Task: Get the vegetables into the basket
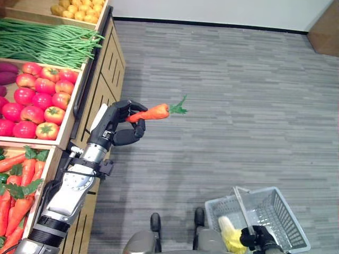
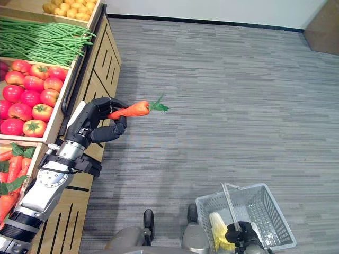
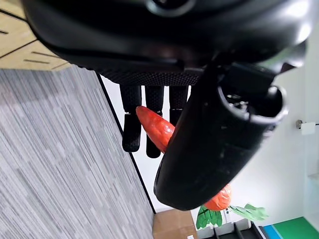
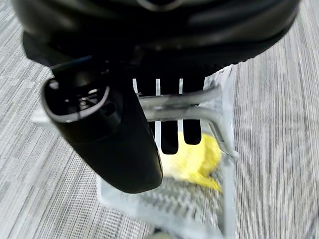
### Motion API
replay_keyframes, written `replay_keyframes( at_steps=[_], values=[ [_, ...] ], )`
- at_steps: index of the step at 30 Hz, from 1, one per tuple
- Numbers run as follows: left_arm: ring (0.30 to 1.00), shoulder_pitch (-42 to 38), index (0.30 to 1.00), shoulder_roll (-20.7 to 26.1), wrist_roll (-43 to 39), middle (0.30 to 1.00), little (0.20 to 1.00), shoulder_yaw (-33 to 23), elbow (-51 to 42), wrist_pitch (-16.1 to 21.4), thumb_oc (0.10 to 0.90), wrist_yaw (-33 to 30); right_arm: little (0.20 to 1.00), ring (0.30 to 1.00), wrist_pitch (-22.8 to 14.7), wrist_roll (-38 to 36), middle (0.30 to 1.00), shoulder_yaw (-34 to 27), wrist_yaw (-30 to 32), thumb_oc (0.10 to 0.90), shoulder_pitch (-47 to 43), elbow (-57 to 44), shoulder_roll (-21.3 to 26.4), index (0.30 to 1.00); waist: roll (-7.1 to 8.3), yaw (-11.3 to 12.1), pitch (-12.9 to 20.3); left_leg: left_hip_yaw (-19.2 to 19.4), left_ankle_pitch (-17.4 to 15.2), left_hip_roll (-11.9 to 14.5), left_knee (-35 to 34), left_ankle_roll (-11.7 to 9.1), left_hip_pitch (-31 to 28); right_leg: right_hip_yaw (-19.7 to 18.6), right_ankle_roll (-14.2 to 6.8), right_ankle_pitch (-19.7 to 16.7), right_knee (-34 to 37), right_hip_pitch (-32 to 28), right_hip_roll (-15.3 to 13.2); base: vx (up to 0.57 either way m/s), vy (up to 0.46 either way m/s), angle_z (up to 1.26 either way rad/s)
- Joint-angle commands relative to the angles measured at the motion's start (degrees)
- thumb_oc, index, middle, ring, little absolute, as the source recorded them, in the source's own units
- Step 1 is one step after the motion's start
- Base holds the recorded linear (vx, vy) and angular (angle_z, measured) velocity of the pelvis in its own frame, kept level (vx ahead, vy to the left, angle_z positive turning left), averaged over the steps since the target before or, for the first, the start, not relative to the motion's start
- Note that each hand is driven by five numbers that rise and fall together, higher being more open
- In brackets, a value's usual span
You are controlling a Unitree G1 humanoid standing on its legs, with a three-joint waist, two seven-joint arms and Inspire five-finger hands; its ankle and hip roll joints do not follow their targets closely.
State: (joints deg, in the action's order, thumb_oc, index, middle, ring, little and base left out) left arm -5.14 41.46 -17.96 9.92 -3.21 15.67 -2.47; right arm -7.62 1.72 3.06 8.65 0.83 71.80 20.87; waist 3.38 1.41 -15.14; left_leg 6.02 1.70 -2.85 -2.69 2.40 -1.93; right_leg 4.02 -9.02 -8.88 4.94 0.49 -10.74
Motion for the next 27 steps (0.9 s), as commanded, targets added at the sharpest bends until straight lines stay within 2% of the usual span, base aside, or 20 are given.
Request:
replay_keyframes(
  at_steps=[1,8,14,16,17,20,21,22,26,27],
  values=[
    [0.300,-2.96,0.300,1.57,-1.73,0.300,0.300,-2.10,-8.17,6.59,0.400,1.77,0.300,0.300,-1.52,0.89,0.300,-0.94,1.94,0.400,-1.07,0.95,8.03,0.300,-0.69,0.33,5.70,-1.98,2.79,5.75,-1.79,-5.58,1.67,0.02,-0.62,4.41,-4.44,-0.71,0.76,0.03,-0.111,0.03],
    [0.300,-3.65,0.300,2.30,-2.46,0.300,0.300,0.22,-7.83,6.19,0.400,3.49,0.300,0.300,-2.25,1.69,0.300,-0.77,2.09,0.400,-2.19,-3.90,12.78,0.300,-1.27,-0.16,7.11,-2.44,3.40,6.83,-2.31,-6.95,0.96,0.99,-0.22,3.38,-0.16,-3.37,1.74,0.00,-0.093,0.08],
    [0.300,-4.89,0.300,4.44,-2.14,0.300,0.300,3.82,-8.10,6.24,0.400,4.75,0.300,0.300,-3.29,5.15,0.300,2.18,1.89,0.400,-4.78,-17.41,20.46,0.300,-2.22,-0.75,8.10,-1.61,3.29,7.73,-2.31,-7.61,-0.03,0.46,-0.26,3.56,0.06,-3.92,2.32,0.00,-0.045,-0.04],
    [0.300,-4.94,0.300,4.42,-2.13,0.300,0.300,3.85,-8.06,6.25,0.400,4.75,0.300,0.300,-3.26,5.15,0.300,2.14,1.88,0.400,-4.75,-17.45,20.49,0.300,-2.25,-0.71,8.09,-1.60,3.28,7.75,-2.31,-7.61,-0.04,0.44,-0.26,3.55,0.06,-3.92,2.33,0.00,-0.019,-0.09],
    [0.300,-6.94,0.300,5.90,-0.64,0.300,0.300,6.43,-7.42,6.34,0.400,4.83,0.300,0.300,-3.83,6.82,0.300,4.28,1.62,0.400,-7.29,-22.23,24.10,0.300,-2.37,-0.86,8.44,-1.31,3.26,8.01,-2.31,-7.76,-0.29,0.16,-0.24,3.52,0.06,-3.92,2.49,0.01,-0.029,-0.06],
    [0.300,-9.10,0.300,6.87,0.89,0.300,0.300,8.78,-7.33,6.55,0.400,4.61,0.300,0.300,-4.11,6.64,0.300,5.01,2.00,0.400,-9.55,-22.70,25.30,0.300,-2.54,-0.80,8.62,-1.19,3.19,8.19,-2.31,-7.83,-0.51,0.09,-0.20,3.58,0.06,-4.15,2.56,0.01,-0.012,-0.01],
    [0.300,-11.44,0.300,7.42,1.96,0.300,0.300,11.65,-7.09,6.56,0.400,4.66,0.300,0.300,-4.28,6.79,0.300,6.72,1.94,0.400,-11.96,-23.75,26.38,0.300,-2.61,-0.90,8.90,-1.19,3.08,8.26,-2.31,-7.86,-0.68,-0.01,-0.24,3.61,0.06,-4.19,2.66,0.00,0.000,0.00],
    [0.300,-11.52,0.300,7.40,1.98,0.300,0.300,11.71,-7.03,6.59,0.400,4.63,0.300,0.300,-4.28,6.79,0.300,6.71,1.94,0.400,-11.99,-23.73,26.38,0.300,-2.61,-0.88,8.87,-1.18,3.08,8.26,-2.31,-7.86,-0.69,-0.01,-0.24,3.61,0.06,-4.20,2.67,0.00,0.000,0.00],
    [0.300,-18.23,0.300,10.03,7.42,0.300,0.300,19.17,-6.42,7.25,0.400,4.37,0.300,0.300,-4.98,6.87,0.300,10.86,1.64,0.400,-17.55,-26.77,28.49,0.300,-2.66,-1.30,9.44,-0.71,2.80,8.50,-2.31,-7.95,-1.03,-0.53,-0.33,3.47,0.06,-4.06,2.82,0.02,-0.002,-0.02],
    [0.300,-18.43,0.300,9.98,7.48,0.300,0.300,19.34,-6.26,7.31,0.400,4.29,0.300,0.300,-4.98,6.84,0.300,10.84,1.64,0.400,-17.61,-26.70,28.48,0.300,-2.65,-1.24,9.39,-0.69,2.79,8.50,-2.31,-7.95,-1.04,-0.55,-0.34,3.47,0.06,-4.06,2.82,0.00,0.000,0.00]
  ],
)
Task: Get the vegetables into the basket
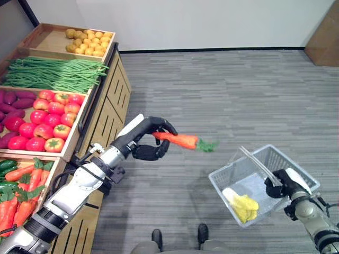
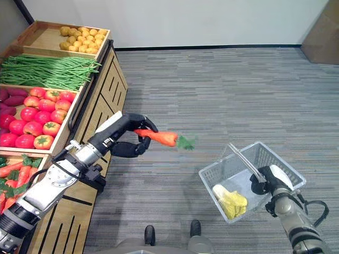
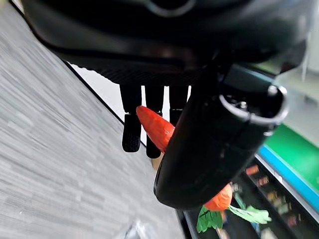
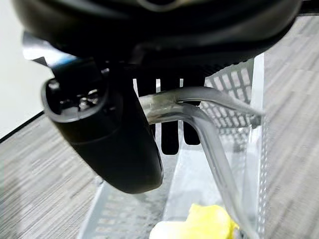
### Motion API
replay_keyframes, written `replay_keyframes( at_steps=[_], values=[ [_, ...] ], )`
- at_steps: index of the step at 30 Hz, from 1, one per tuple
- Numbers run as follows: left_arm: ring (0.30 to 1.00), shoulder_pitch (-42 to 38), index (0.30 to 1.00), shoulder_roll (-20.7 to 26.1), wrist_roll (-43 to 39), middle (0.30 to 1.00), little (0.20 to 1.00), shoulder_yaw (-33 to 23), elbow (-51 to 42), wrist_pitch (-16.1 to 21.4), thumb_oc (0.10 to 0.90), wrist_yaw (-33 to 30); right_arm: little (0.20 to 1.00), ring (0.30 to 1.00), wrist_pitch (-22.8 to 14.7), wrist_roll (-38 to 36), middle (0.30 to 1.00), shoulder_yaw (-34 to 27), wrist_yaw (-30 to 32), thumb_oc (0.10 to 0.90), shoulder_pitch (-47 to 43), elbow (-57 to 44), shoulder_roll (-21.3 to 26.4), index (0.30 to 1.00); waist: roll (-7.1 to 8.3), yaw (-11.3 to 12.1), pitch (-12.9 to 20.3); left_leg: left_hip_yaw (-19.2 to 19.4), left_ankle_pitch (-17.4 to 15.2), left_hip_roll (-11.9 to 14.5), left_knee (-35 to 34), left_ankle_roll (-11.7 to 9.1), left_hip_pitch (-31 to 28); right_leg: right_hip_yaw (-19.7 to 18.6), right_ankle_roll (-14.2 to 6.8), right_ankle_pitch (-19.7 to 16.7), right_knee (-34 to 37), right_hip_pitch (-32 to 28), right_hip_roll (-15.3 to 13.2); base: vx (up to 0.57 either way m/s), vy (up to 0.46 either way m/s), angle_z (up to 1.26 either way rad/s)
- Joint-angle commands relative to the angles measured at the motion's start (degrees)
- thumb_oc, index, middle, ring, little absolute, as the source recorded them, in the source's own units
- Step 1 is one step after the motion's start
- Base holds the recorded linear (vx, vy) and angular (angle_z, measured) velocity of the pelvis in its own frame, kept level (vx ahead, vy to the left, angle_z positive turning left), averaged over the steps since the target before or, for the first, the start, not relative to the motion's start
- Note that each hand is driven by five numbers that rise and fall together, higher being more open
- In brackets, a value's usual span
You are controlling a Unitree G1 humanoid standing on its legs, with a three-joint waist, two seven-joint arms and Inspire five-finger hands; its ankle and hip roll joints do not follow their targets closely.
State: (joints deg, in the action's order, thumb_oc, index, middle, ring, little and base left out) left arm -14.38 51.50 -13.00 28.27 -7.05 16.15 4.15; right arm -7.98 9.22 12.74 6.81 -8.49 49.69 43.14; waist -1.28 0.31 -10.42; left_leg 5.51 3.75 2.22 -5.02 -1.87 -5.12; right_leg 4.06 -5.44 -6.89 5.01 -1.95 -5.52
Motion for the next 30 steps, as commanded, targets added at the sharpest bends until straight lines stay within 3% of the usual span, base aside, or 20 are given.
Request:
replay_keyframes(
  at_steps=[1,4,8,14,21,24,30],
  values=[
    [0.300,-11.02,0.300,0.24,4.46,0.300,0.300,2.98,-1.89,7.05,0.400,-2.93,0.300,0.300,-4.77,-0.87,0.300,2.27,3.55,0.400,-10.02,-5.12,6.49,0.300,2.02,-0.21,4.71,-0.07,0.69,3.46,0.02,-3.66,2.07,-0.83,-3.93,1.39,-0.01,-1.50,-2.37,0.00,0.000,0.00],
    [0.300,-17.47,0.300,0.00,10.51,0.300,0.300,9.98,0.20,7.59,0.400,-4.65,0.300,0.300,-5.28,-1.32,0.300,7.03,3.60,0.400,-16.00,-5.25,6.15,0.300,2.03,-0.33,4.89,0.19,0.55,3.58,0.02,-3.69,2.07,-1.23,-4.05,1.26,-0.01,-1.25,-2.31,0.01,-0.001,-0.05],
    [0.300,-19.72,0.300,-2.02,12.97,0.300,0.300,12.67,2.64,7.44,0.400,-5.58,0.300,0.300,-5.54,-1.58,0.300,10.65,3.30,0.400,-20.50,-6.76,5.30,0.300,2.07,-0.23,4.98,0.35,0.42,3.70,0.02,-3.73,1.85,-1.42,-4.05,1.23,-0.01,-1.30,-2.24,0.01,-0.002,-0.10],
    [0.300,-20.01,0.300,-5.21,14.83,0.300,0.300,13.35,5.02,6.50,0.400,-6.39,0.300,0.300,-5.32,-3.13,0.300,13.57,2.91,0.400,-25.24,-8.10,1.87,0.300,1.97,-0.06,5.20,0.48,0.24,3.75,0.02,-3.69,1.54,-1.54,-4.04,1.39,-0.01,-1.60,-2.21,0.00,0.001,-0.03],
    [0.300,-18.41,0.300,-10.06,16.83,0.300,0.300,13.66,9.75,5.02,0.400,-6.71,0.300,0.300,-5.27,-8.47,0.300,14.76,2.35,0.400,-29.22,-11.47,-5.25,0.300,1.89,0.46,5.55,0.21,0.19,3.79,0.02,-3.76,1.39,-1.05,-3.88,1.65,-0.01,-2.21,-2.22,0.00,0.000,0.00],
    [0.300,-16.86,0.300,-13.16,20.80,0.300,0.300,14.27,15.75,3.76,0.400,-6.92,0.300,0.300,-5.49,-12.66,0.300,14.21,2.52,0.400,-29.63,-13.89,-10.71,0.300,1.80,0.53,5.74,0.14,0.23,3.88,0.02,-3.83,1.40,-0.90,-3.76,1.82,-0.01,-2.44,-2.24,0.00,0.000,0.00],
    [0.300,-15.15,0.300,-16.75,27.79,0.300,0.300,14.19,24.68,2.25,0.400,-8.37,0.300,0.300,-5.97,-17.33,0.300,14.15,1.45,0.400,-28.87,-19.40,-14.46,0.300,2.01,0.53,6.17,0.04,0.14,3.85,0.02,-3.93,1.30,-0.77,-3.68,2.00,-0.01,-2.68,-2.20,0.00,0.000,0.00]
  ],
)
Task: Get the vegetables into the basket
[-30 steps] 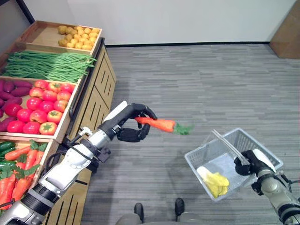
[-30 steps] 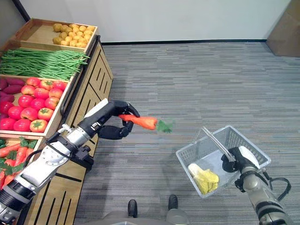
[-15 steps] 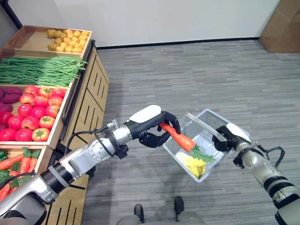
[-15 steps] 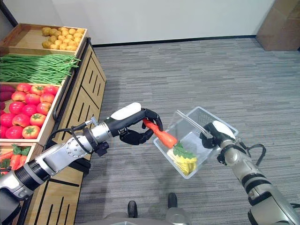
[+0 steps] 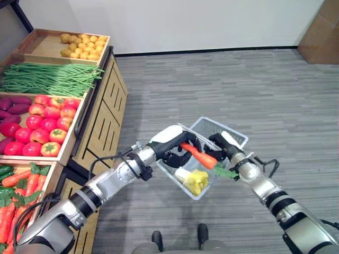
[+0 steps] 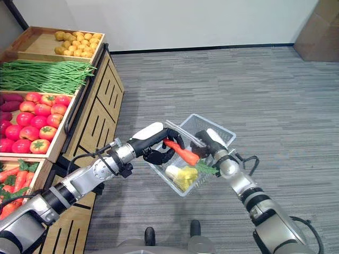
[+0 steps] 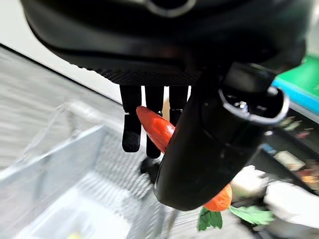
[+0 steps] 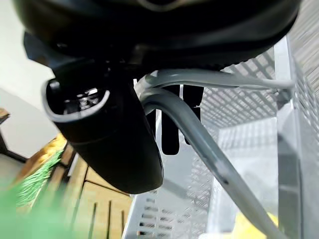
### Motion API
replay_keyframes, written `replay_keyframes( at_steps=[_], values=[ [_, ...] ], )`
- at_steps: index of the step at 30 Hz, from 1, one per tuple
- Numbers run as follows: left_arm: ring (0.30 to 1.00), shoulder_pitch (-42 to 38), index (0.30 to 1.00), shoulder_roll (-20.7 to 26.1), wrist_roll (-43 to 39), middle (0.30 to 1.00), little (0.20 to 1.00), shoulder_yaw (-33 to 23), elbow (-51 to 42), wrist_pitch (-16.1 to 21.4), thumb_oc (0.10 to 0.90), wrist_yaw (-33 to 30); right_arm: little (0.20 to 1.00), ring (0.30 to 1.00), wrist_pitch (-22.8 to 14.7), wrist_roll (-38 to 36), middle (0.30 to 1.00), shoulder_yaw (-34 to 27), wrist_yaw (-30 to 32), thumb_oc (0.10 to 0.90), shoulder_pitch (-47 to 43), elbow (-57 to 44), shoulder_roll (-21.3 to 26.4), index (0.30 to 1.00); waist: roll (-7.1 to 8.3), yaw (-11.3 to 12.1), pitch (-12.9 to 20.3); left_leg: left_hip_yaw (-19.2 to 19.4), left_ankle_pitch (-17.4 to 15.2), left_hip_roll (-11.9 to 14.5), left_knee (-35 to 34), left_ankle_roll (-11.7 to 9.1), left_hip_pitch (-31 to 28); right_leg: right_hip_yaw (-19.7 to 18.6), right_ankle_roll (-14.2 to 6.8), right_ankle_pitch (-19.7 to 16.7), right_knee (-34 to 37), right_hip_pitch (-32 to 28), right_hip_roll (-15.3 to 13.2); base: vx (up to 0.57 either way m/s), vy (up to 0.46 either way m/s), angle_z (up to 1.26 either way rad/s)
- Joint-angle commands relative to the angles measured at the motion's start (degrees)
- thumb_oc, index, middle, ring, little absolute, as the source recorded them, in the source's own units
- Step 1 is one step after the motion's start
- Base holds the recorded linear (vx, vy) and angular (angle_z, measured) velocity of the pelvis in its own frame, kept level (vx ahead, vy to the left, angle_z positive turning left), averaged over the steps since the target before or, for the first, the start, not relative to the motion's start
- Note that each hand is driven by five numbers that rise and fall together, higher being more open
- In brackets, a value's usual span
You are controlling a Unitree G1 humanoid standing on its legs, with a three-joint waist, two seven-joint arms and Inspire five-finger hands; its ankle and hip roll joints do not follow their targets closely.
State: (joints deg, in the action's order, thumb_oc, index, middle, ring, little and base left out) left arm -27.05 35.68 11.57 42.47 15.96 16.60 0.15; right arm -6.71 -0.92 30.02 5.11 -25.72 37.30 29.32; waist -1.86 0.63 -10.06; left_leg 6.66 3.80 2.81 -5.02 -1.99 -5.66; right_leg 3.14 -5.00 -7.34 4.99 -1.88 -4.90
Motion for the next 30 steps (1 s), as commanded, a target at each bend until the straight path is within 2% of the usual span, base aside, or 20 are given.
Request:
replay_keyframes(
  at_steps=[1,10,23,24,25,30],
  values=[
    [0.300,-2.06,0.300,-1.44,4.00,0.300,0.300,-0.37,2.86,1.76,0.400,-4.81,0.300,0.300,-7.26,-7.63,0.300,-3.26,2.87,0.400,-11.24,-8.58,-0.66,0.300,2.60,0.17,5.92,-1.07,0.05,3.25,0.02,-3.80,1.80,0.21,-4.13,2.48,0.01,-2.78,-2.83,0.00,0.000,0.00],
    [0.300,-0.13,0.300,-3.39,10.79,0.300,0.300,-4.41,12.06,-0.79,0.400,-9.67,0.300,0.300,-8.54,-12.96,0.300,-3.47,-0.26,0.400,-7.57,-21.44,0.68,0.300,3.25,-0.24,6.67,-0.48,-0.12,3.27,0.02,-3.87,1.45,0.17,-4.23,2.35,0.01,-2.91,-3.07,0.00,0.000,0.00],
    [0.300,1.08,0.300,-1.33,14.04,0.300,0.300,-9.00,14.19,-2.42,0.400,-12.50,0.300,0.300,-8.84,-15.38,0.300,-4.35,-4.81,0.400,-1.59,-29.07,4.91,0.300,3.39,-0.75,7.29,-0.08,0.03,3.25,0.02,-4.08,1.44,0.14,-4.32,2.19,0.01,-2.88,-3.33,0.00,0.000,0.00],
    [0.583,1.06,0.583,-1.59,14.82,0.583,0.583,-9.17,15.10,-2.82,0.602,-13.14,0.300,0.300,-8.94,-15.67,0.300,-4.47,-4.97,0.400,-1.02,-29.38,4.97,0.300,3.40,-0.79,7.28,-0.09,0.06,3.26,0.02,-4.10,1.48,0.16,-4.33,2.18,0.01,-2.85,-3.34,0.00,0.000,0.00],
    [1.000,1.55,1.000,-2.25,15.22,1.000,1.000,-9.98,15.84,-3.48,0.900,-13.59,0.300,0.300,-8.90,-15.86,0.300,-4.99,-5.30,0.400,0.32,-30.15,5.18,0.300,3.42,-0.88,7.27,-0.07,0.11,3.31,0.02,-4.14,1.52,0.22,-4.35,2.16,0.01,-2.80,-3.39,0.00,0.000,0.00],
    [1.000,2.47,1.000,-3.13,16.27,1.000,1.000,-10.15,16.06,-3.66,0.900,-13.69,0.300,0.300,-8.79,-15.54,0.300,-5.70,-5.42,0.400,1.99,-30.33,5.20,0.300,3.43,-0.97,7.33,-0.06,0.17,3.36,0.02,-4.15,1.60,0.32,-4.35,2.12,0.01,-2.67,-3.35,0.00,0.000,0.00]
  ],
)
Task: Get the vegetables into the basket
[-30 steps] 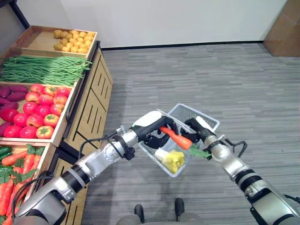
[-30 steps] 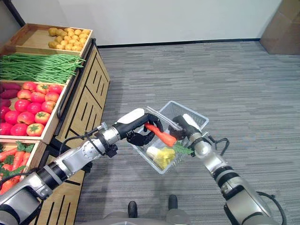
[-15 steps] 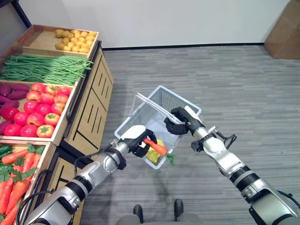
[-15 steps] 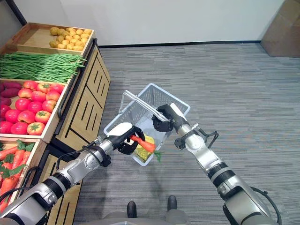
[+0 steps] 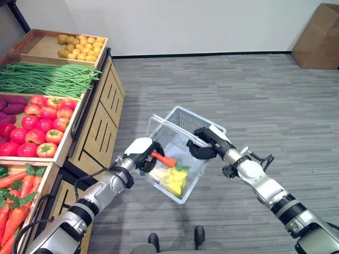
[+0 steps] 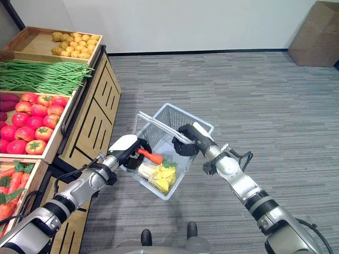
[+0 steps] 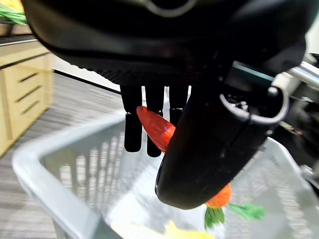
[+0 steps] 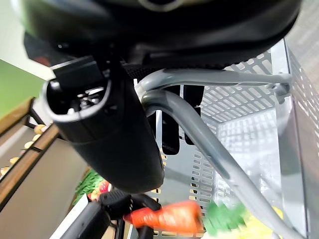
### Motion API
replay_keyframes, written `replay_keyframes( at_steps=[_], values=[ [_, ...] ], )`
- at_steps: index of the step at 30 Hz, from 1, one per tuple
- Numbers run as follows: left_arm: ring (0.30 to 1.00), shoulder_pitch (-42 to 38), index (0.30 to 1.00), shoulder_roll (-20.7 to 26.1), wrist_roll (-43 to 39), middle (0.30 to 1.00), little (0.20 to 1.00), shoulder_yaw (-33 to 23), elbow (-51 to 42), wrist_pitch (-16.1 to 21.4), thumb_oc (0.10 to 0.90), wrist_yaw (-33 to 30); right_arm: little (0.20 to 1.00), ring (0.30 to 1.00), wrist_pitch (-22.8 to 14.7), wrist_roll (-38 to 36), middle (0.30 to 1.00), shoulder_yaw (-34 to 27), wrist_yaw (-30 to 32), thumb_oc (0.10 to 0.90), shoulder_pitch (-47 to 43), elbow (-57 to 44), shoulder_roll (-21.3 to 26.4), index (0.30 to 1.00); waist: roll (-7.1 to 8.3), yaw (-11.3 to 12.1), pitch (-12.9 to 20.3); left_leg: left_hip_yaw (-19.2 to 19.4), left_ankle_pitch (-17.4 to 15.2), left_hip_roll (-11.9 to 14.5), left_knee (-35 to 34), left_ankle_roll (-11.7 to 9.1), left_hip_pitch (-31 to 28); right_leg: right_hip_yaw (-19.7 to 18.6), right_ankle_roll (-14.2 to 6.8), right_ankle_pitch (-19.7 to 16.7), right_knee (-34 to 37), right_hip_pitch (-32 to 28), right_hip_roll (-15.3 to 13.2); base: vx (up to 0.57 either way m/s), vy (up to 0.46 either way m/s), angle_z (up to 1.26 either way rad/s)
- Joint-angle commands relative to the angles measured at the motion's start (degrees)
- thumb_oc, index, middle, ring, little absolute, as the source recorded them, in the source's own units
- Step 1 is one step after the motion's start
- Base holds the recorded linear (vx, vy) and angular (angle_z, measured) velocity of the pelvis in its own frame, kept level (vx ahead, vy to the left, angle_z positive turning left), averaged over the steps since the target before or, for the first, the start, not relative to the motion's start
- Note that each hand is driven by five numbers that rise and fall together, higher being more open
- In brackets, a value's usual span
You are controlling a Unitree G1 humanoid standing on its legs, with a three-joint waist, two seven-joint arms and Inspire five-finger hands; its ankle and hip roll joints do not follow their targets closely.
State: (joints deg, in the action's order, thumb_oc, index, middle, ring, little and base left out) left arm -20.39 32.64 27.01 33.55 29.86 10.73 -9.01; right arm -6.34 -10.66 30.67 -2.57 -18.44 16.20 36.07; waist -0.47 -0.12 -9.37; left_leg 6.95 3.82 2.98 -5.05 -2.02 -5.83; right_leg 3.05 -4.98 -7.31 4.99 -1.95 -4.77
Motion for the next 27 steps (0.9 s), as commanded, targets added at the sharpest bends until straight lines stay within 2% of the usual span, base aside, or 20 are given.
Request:
replay_keyframes(
  at_steps=[1,9,15,18,20,21,25,27],
  values=[
    [1.000,-4.02,1.000,-0.10,0.99,1.000,1.000,-1.18,2.15,2.23,0.900,-4.37,0.300,0.300,-9.14,-5.82,0.300,-6.49,2.14,0.400,-4.97,-9.08,-1.66,0.300,2.06,-0.23,6.65,-0.34,0.17,3.18,0.05,-4.13,1.80,0.42,-4.35,2.07,0.01,-2.60,-3.47,0.00,0.000,0.00],
    [1.000,-2.23,1.000,-1.63,1.00,1.000,1.000,-0.92,0.75,2.55,0.900,-4.20,0.300,0.300,-8.82,-5.71,0.300,-7.67,2.53,0.400,-1.50,-6.74,-3.61,0.300,2.16,-0.23,6.58,-0.36,0.18,3.24,0.05,-4.12,1.81,0.59,-4.35,2.12,0.01,-2.77,-3.55,0.00,0.000,0.00],
    [1.000,1.47,1.000,-1.11,-3.85,1.000,1.000,-0.27,-5.90,5.04,0.900,0.17,0.300,0.300,-8.30,-3.23,0.300,-10.92,4.74,0.400,2.17,-1.15,-5.80,0.300,2.04,-0.06,6.57,-0.59,0.09,3.05,0.05,-3.89,2.01,0.87,-4.27,2.13,0.01,-2.75,-3.66,0.00,0.000,0.00],
    [1.000,4.68,1.000,0.28,-10.01,1.000,1.000,-0.08,-10.67,6.83,0.900,4.95,0.300,0.300,-7.87,0.50,0.300,-13.05,7.11,0.400,3.49,3.35,-6.70,0.300,1.83,0.19,6.61,-0.80,-0.02,2.97,0.05,-3.67,1.95,0.87,-4.21,2.19,0.01,-2.75,-3.63,0.00,0.000,0.00],
    [1.000,8.45,1.000,1.51,-18.40,1.000,1.000,-1.08,-14.11,6.72,0.900,9.21,0.300,0.300,-7.24,3.67,0.300,-15.04,8.34,0.400,4.62,5.92,-6.80,0.300,1.61,0.45,6.52,-1.03,0.56,2.78,0.05,-3.45,2.19,0.88,-4.06,1.72,0.01,-2.58,-3.63,0.00,0.000,0.00],
    [1.000,8.53,1.000,1.59,-18.51,1.000,1.000,-1.09,-14.21,6.66,0.900,9.31,0.300,0.300,-7.26,3.69,0.300,-15.02,8.35,0.400,4.67,5.95,-6.84,0.300,1.61,0.42,6.60,-1.05,0.01,2.79,0.05,-3.49,1.90,0.95,-4.13,2.21,0.01,-2.87,-3.63,0.03,0.009,0.00],
    [1.000,13.80,1.000,4.15,-32.19,1.000,1.000,-1.38,-18.01,6.12,0.900,14.87,0.300,0.300,-6.52,5.74,0.300,-17.74,10.04,0.400,5.86,13.04,-7.07,0.300,1.26,0.72,6.42,-1.68,0.07,2.54,0.05,-3.13,1.98,1.20,-3.99,2.13,0.01,-3.01,-3.79,0.00,0.001,0.01],
    [1.000,15.02,1.000,4.56,-33.96,1.000,1.000,-1.68,-18.20,5.89,0.900,15.65,0.300,0.300,-6.38,6.20,0.300,-18.20,10.35,0.400,6.12,14.65,-7.08,0.300,1.29,0.76,6.43,-1.79,0.12,2.45,0.05,-3.06,2.06,1.21,-3.99,2.06,0.01,-2.94,-3.83,-0.01,0.002,0.03]
  ],
)
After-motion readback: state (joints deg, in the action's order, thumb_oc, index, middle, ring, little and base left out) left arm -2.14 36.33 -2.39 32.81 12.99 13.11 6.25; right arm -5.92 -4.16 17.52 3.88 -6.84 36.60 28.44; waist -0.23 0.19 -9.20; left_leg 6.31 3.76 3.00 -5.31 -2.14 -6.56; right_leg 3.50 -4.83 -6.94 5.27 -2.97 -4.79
